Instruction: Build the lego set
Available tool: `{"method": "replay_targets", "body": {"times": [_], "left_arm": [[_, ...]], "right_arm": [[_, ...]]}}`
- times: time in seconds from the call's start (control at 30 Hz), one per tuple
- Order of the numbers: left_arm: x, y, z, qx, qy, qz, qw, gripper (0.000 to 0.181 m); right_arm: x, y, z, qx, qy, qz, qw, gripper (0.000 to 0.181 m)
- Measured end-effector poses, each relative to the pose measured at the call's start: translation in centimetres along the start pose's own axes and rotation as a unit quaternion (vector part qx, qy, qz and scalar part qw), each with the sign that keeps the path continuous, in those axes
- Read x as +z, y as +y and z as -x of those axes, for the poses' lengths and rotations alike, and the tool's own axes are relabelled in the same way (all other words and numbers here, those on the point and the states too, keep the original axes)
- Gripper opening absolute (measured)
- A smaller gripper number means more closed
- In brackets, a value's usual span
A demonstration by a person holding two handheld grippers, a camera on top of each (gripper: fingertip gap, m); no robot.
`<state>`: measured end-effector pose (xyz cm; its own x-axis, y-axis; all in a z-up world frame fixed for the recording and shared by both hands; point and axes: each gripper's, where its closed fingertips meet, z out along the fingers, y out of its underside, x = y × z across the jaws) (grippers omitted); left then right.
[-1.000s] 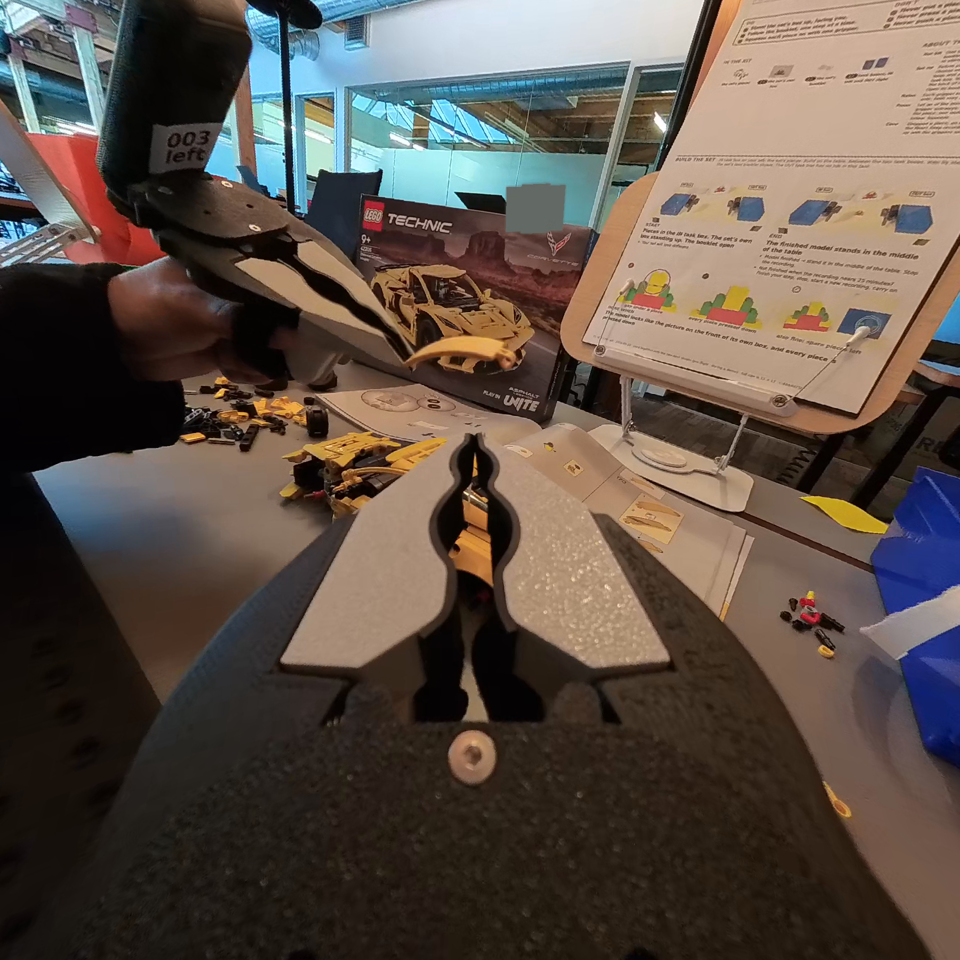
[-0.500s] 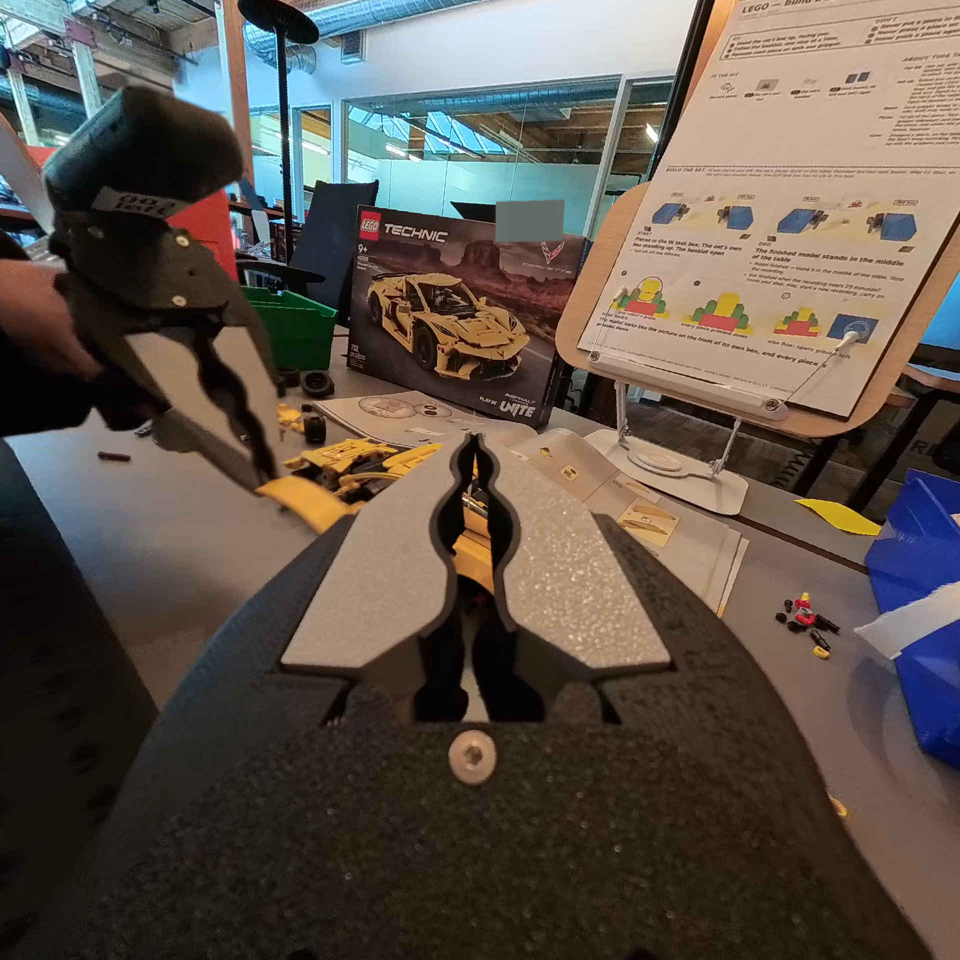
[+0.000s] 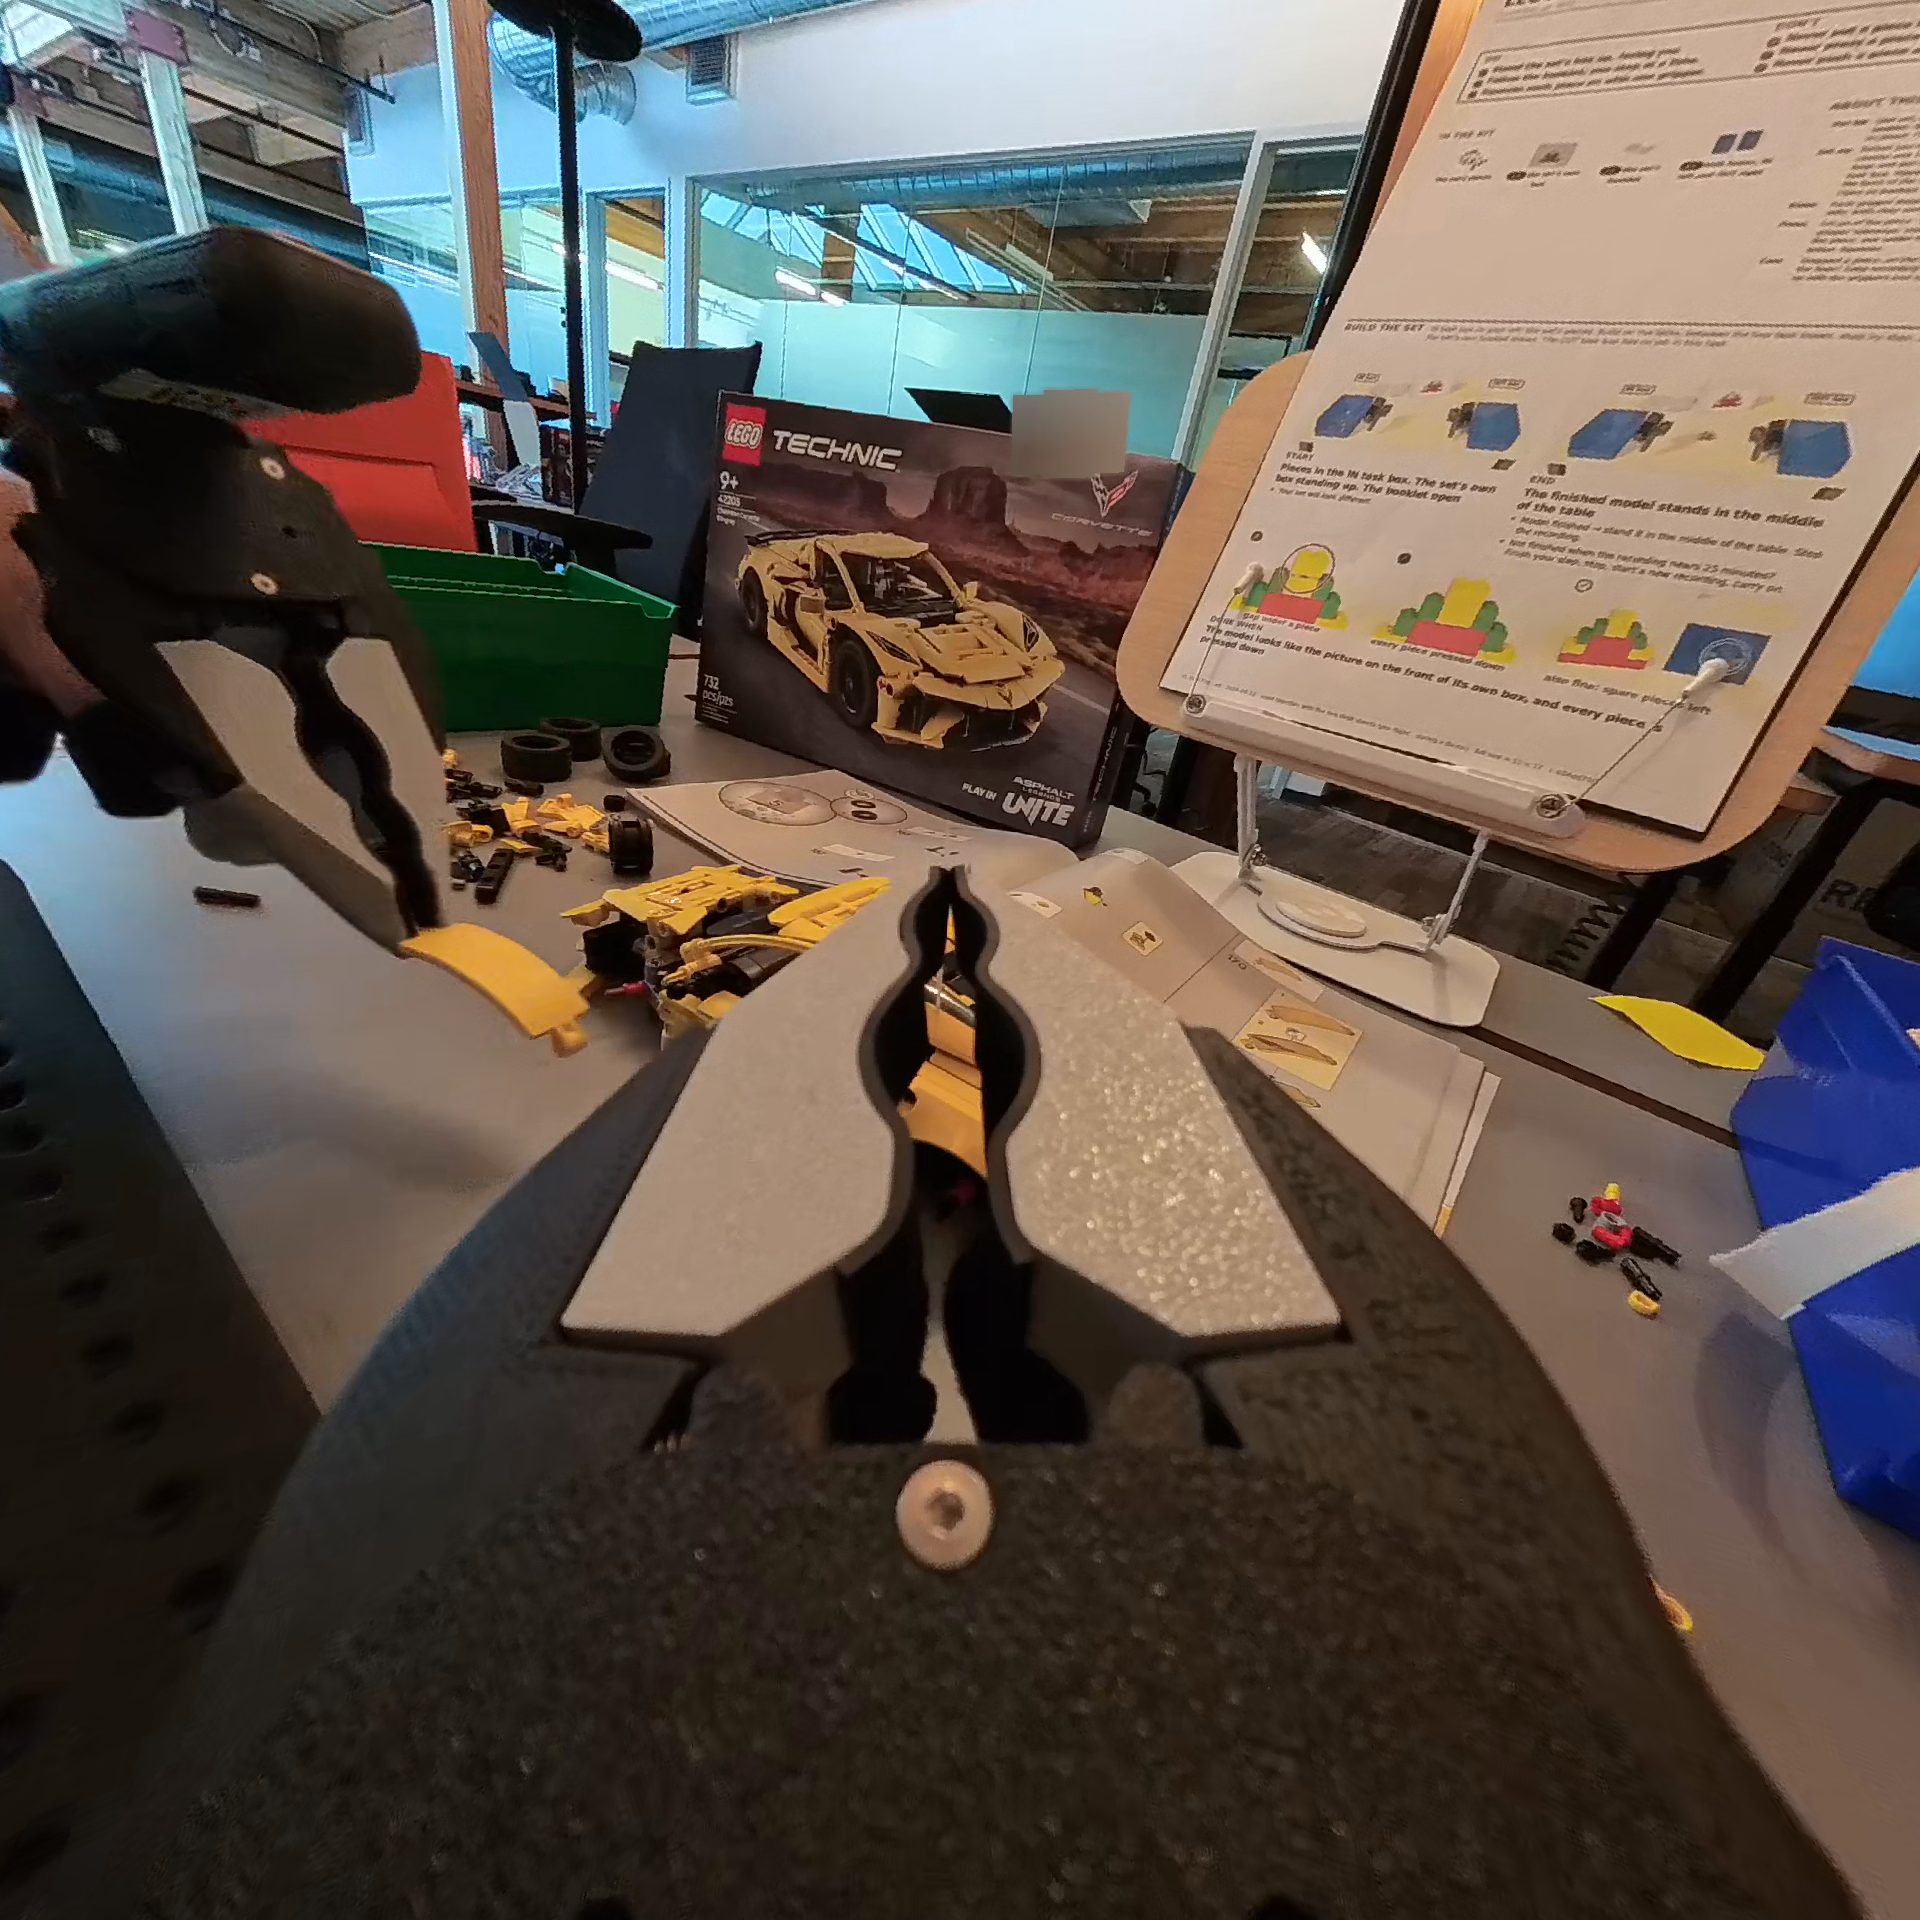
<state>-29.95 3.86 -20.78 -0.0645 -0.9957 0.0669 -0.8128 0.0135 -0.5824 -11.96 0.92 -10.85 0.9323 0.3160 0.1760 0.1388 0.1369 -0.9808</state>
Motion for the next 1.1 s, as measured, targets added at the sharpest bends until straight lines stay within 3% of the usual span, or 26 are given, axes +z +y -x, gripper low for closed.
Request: {"method": "replay_targets", "body": {"times": [0.07, 0.17, 0.4, 0.57, 0.77, 1.1], "left_arm": [[0.8, -0.6, -0.2, -0.037, 0.007, -0.032, 0.999, 0.007], [2.5, -0.1, 1.1, -0.068, -0.045, -0.037, 0.996, 0.007], [4.0, -1.9, 0.3, -0.072, -0.049, -0.115, 0.989, 0.007], [4.5, -3.5, -0.3, -0.09, -0.031, -0.191, 0.977, 0.007], [5.3, -2.6, 0.1, -0.075, -0.054, -0.162, 0.982, 0.007], [5.5, -2.1, 0.2, -0.095, -0.049, -0.154, 0.982, 0.007]], "right_arm": [[0.1, 0.0, 0.1, -0.001, -0.001, 0.001, 1.0, 0.0], [0.1, 0.0, 0.2, -0.003, -0.002, 0.004, 1.0, 0.0], [0.1, 0.3, 0.6, -0.013, -0.005, 0.014, 1.0, 0.0], [0.8, 1.2, 2.5, -0.094, -0.02, 0.042, 0.994, 0.0], [3.7, 2.9, 9.2, -0.348, -0.052, 0.066, 0.934, 0.0], [6.9, 6.4, 11.5, -0.406, -0.025, 0.181, 0.895, 0.0]]}}
